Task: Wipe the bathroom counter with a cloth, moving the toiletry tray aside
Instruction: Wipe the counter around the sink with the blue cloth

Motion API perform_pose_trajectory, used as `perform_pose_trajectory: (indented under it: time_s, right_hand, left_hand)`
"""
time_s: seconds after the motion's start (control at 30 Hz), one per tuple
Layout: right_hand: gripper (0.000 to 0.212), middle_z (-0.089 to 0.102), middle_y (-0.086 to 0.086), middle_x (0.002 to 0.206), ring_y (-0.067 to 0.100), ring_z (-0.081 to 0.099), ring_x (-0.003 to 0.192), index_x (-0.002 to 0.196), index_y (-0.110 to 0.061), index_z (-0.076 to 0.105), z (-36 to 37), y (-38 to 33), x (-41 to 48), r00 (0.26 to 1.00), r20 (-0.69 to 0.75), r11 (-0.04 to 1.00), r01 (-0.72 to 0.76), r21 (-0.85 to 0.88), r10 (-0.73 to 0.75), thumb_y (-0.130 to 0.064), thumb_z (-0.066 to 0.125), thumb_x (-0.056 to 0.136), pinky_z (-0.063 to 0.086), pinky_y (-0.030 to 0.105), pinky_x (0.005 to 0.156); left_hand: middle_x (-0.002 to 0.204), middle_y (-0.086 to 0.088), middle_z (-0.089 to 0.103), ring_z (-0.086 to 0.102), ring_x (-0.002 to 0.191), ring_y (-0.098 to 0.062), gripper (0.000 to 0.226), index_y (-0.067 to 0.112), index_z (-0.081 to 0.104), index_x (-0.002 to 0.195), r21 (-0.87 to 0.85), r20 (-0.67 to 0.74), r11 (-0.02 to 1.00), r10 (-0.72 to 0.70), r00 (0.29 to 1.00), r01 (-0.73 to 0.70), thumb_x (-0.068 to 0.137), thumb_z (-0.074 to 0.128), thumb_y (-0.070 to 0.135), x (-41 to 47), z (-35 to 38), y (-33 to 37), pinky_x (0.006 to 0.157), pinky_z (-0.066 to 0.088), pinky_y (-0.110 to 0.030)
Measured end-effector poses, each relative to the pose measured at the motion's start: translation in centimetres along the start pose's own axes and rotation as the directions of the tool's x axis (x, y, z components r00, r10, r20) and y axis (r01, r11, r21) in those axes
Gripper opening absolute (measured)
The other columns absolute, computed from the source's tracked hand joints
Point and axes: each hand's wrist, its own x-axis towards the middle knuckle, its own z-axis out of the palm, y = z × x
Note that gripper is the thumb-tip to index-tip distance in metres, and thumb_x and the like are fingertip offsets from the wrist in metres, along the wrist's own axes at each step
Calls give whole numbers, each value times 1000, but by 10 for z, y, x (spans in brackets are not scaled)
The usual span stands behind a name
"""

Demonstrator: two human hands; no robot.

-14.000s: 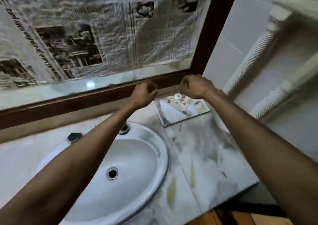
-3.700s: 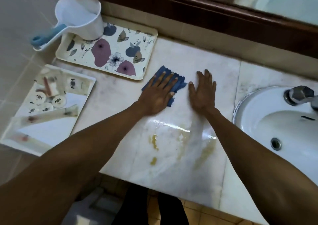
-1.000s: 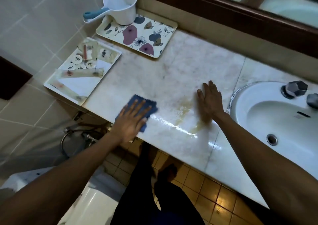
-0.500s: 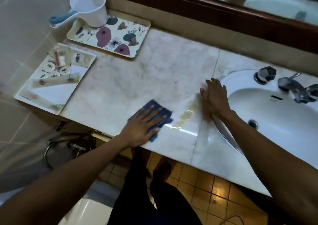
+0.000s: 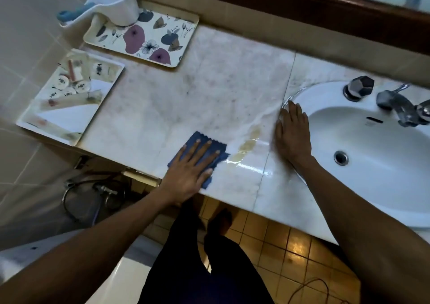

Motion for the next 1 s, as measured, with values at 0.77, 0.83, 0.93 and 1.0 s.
perform_pose_trajectory:
  time_s: [0.77, 0.83, 0.93, 1.0]
  right_hand:
    - [38, 48, 6, 147, 20, 43, 137, 134, -12, 49, -12, 5, -30, 890, -143, 674, -215, 706, 434, -27, 41, 101, 34, 38, 115]
    - [36, 53, 5, 138, 21, 50, 128, 130, -14, 48, -11, 8, -31, 888, -135, 665, -221, 713, 440, -27, 44, 98, 41, 43, 109]
    - [32, 58, 3, 117, 22, 57, 108, 123, -17, 45, -11, 10, -37, 887, -71, 642, -274, 716, 457, -31, 47, 94, 48, 46, 97]
    - [32, 61, 4, 113, 23, 59, 103, 123, -18, 46, -12, 12, -41, 889, -47, 654, -298, 695, 455, -36, 44, 97, 49, 44, 94]
  left_hand:
    - [169, 9, 2, -4, 156, -16, 54, 36, 9, 160, 13, 122, 960, 276, 953, -279, 109, 23, 46, 14, -8, 9, 126, 5, -41]
    - [169, 9, 4, -1, 157, -16, 53, 39, 9, 159, 30, 109, 991, 126, 986, -130, 108, 21, 47, 31, -15, -24, 125, 15, -47]
    - [170, 5, 2, -5, 156, -20, 55, 35, 8, 160, -59, 81, 978, -194, 978, 199, 107, 20, 45, 90, -19, -21, 124, 8, -52]
    - [170, 0, 1, -6, 156, -24, 57, 30, 7, 161, -69, 50, 949, -306, 951, 309, 107, 20, 43, 125, -9, 14, 124, 0, -50]
